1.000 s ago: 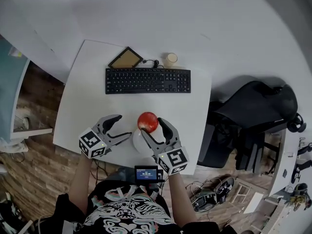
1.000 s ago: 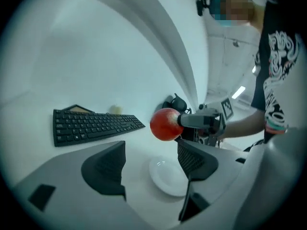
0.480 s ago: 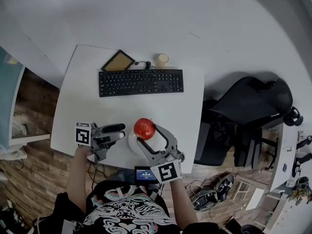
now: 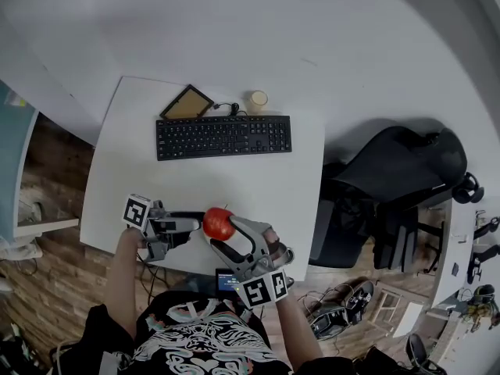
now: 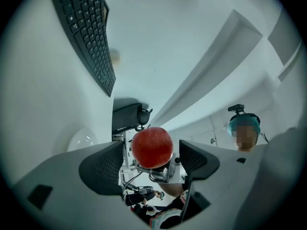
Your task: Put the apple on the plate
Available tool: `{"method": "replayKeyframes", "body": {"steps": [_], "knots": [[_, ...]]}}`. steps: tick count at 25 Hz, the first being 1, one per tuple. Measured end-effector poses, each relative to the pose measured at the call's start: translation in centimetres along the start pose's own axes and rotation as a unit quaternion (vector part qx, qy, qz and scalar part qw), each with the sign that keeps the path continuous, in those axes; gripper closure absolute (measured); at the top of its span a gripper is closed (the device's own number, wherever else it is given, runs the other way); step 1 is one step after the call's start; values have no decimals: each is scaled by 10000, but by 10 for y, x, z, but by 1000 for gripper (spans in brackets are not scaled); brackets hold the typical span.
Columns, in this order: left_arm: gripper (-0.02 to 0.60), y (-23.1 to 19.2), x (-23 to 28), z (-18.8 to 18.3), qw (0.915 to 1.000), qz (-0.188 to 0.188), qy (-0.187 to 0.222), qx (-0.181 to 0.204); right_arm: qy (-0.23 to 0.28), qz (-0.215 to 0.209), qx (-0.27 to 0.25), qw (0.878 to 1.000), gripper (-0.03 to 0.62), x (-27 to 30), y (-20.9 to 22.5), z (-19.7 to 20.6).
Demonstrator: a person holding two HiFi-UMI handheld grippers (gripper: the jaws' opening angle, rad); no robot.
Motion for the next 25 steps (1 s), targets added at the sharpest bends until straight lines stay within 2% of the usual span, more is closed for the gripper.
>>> {"method": "replayKeyframes", "body": {"steps": [4,10,15,21,25], "knots": [[224,1,7,3,9995,210,-164,-176,9,-241,-205,9995,278,4,-11,1],[221,-6,17,7,9985,152,-494,-193,64,-435,-462,9980,278,13,-21,-3],[221,-15,19,3,9975,304,-619,-174,-37,-511,-570,9971,278,15,-18,2],[221,-15,19,0,9986,136,-515,-3,-146,-468,-498,9976,278,19,-17,6],[221,-13,10,-7,9993,0,-214,304,-323,-348,-75,9988,278,14,-15,16]]}}
Point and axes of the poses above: the fingertips, and each gripper's own axes: x forward along the fingers, y to its right, z out of its underside, the point moved 7 cm from there along -x, backward along the fingers
